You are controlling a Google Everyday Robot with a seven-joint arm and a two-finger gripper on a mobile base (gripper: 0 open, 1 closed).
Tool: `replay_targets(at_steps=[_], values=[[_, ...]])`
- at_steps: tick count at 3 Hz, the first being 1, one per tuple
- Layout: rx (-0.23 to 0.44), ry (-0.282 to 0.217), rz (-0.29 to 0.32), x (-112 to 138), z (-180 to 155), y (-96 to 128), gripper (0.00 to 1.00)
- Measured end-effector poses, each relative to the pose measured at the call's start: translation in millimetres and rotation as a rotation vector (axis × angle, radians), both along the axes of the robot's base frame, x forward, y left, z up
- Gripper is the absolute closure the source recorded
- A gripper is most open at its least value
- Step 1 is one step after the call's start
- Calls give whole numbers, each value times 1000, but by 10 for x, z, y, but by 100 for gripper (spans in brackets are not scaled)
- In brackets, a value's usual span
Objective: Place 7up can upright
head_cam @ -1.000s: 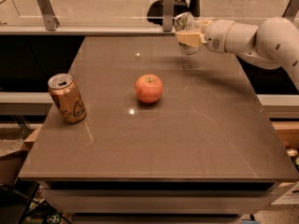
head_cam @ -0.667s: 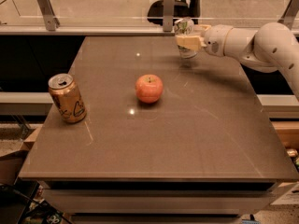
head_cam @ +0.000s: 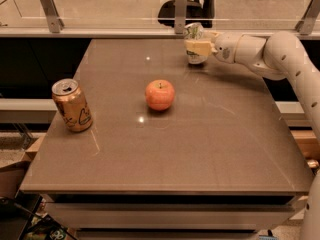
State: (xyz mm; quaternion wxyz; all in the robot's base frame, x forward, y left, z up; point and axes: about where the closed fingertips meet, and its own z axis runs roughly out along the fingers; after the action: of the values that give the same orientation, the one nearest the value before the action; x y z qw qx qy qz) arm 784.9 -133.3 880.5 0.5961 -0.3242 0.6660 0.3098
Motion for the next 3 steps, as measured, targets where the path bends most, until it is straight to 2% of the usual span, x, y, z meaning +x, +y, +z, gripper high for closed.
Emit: replay_targets(at_steps=[1, 2, 3], values=[[79, -22, 39, 146, -102, 16, 100], [88, -25, 36, 178, -111, -22, 83], [88, -25, 37, 178, -93, -20, 59]])
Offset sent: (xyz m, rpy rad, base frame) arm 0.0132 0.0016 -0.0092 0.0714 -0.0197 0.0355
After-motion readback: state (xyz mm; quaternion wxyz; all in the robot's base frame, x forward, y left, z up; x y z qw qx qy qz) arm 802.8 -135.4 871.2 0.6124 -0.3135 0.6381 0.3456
